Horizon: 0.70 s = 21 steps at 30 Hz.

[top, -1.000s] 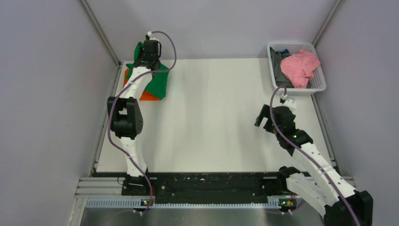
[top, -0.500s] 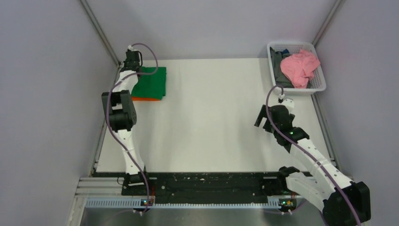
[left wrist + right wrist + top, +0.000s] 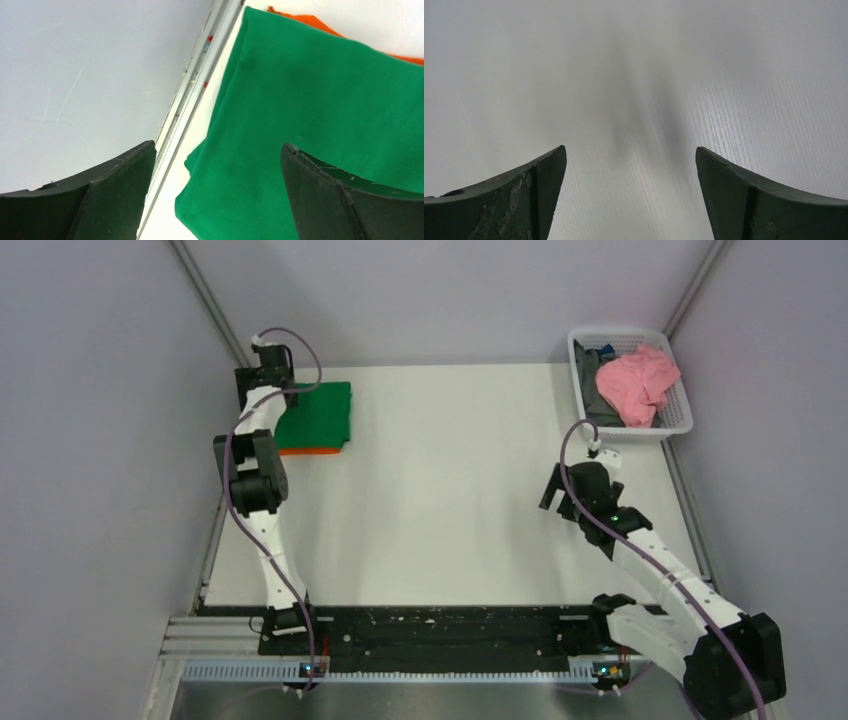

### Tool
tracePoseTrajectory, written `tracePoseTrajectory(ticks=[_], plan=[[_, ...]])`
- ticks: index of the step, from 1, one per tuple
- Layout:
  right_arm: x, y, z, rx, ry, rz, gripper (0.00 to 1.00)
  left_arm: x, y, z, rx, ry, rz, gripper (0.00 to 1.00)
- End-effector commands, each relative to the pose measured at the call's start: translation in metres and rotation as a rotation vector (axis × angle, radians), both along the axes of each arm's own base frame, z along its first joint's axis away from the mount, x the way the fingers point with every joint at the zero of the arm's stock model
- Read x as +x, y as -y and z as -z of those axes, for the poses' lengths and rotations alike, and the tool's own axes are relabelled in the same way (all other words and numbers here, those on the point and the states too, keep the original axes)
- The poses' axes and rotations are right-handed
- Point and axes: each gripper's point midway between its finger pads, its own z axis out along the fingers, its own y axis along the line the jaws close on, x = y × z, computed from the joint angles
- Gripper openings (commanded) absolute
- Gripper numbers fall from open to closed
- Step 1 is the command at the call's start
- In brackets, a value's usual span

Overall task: Fold and stack the t-shirts
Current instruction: Put the neatly folded tshirt into the corner of the board with the left arm, then reset both arms

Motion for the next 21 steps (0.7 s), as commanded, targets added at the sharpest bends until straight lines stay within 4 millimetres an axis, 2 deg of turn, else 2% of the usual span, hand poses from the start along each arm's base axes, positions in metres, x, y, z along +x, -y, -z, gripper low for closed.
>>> tracePoseTrajectory(ticks=[1, 5, 7, 10, 12, 14, 15, 16, 19, 21], plan=[[0.006, 0.002, -0.014, 0.002, 0.044, 0.008, 0.99, -0.003, -0.013, -0.056, -0.017, 0.174, -0.153, 0.99], [0.003, 0.005, -0.022, 0.007, 0.079, 0.014, 0.99, -0.010, 0.005, -0.079, -0.139, 0.268, -0.176, 0.99], [0.002, 0.005, -0.028, 0.013, 0.098, 0.016, 0.99, -0.013, 0.026, -0.091, -0.243, 0.323, -0.164, 0.99], [0.000, 0.002, -0.038, 0.037, 0.123, 0.001, 0.99, -0.020, 0.074, -0.110, -0.411, 0.392, -0.031, 0.99], [-0.001, 0.003, -0.044, 0.034, 0.140, -0.006, 0.99, -0.037, 0.113, -0.125, -0.484, 0.425, 0.077, 0.99], [-0.002, 0.003, -0.048, 0.031, 0.153, -0.013, 0.99, -0.060, 0.144, -0.137, -0.494, 0.433, 0.151, 0.99], [-0.002, 0.001, -0.050, 0.037, 0.158, -0.025, 0.99, -0.074, 0.153, -0.143, -0.493, 0.438, 0.174, 0.99], [-0.002, -0.002, -0.049, 0.046, 0.158, -0.039, 0.99, -0.088, 0.178, -0.146, -0.498, 0.436, 0.236, 0.99], [-0.003, -0.011, -0.044, 0.074, 0.159, -0.086, 0.99, -0.127, 0.226, -0.142, -0.531, 0.433, 0.408, 0.99], [-0.005, -0.012, -0.041, 0.082, 0.160, -0.091, 0.99, -0.153, 0.243, -0.131, -0.558, 0.413, 0.427, 0.99]])
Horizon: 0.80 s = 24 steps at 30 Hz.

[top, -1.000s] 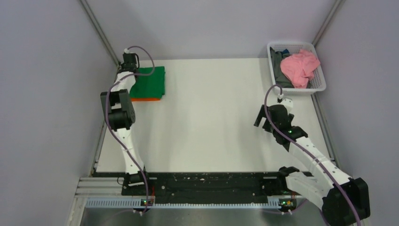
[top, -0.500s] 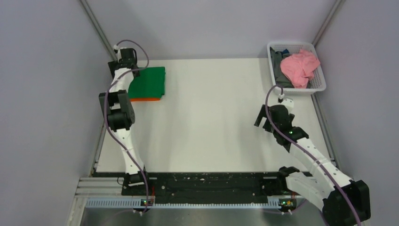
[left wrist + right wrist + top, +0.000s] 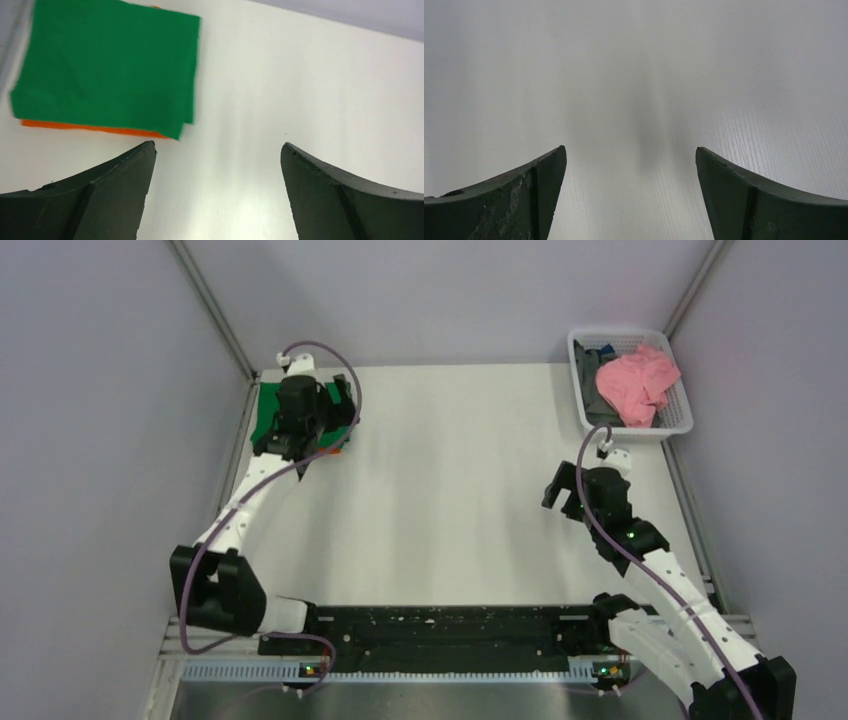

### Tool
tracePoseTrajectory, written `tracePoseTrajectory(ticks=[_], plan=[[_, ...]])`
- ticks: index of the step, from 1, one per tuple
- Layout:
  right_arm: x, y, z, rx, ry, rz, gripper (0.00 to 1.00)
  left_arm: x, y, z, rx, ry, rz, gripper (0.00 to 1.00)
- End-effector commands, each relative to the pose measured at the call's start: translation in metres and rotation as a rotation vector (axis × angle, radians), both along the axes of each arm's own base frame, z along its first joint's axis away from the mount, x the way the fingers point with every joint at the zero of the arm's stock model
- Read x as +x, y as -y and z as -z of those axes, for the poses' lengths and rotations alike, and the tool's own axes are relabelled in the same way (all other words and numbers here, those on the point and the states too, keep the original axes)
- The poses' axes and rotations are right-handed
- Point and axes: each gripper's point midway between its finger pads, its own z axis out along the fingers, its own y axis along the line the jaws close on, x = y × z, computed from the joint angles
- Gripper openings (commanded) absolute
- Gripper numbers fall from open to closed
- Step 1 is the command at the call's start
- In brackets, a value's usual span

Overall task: Fold and stack the t-shirts
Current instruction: Reset both arms

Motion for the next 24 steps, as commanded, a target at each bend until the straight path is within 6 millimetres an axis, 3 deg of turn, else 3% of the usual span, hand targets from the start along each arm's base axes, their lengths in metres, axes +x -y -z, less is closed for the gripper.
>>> tracePoseTrajectory(ticks=[1, 9, 12, 16, 24], plan=[[0.001, -0.005, -0.001, 0.020, 0.030, -0.036, 0.99, -0.047, 0.044, 0.010, -0.080, 0.035, 0.123, 0.99], [-0.002, -0.001, 0.001, 0.027, 0.056, -0.013, 0.99, -0.120, 0.072, 0.076, -0.240, -0.080, 0.174, 0.99], [-0.003, 0.000, 0.000, 0.034, 0.072, -0.003, 0.99, -0.140, 0.077, 0.098, -0.265, -0.082, 0.170, 0.99], [-0.003, 0.002, -0.001, 0.046, 0.086, 0.012, 0.99, -0.147, 0.076, 0.103, -0.271, -0.038, 0.159, 0.99], [-0.005, 0.001, -0.001, 0.058, 0.099, 0.012, 0.99, -0.156, 0.072, 0.090, -0.291, 0.017, 0.155, 0.99]])
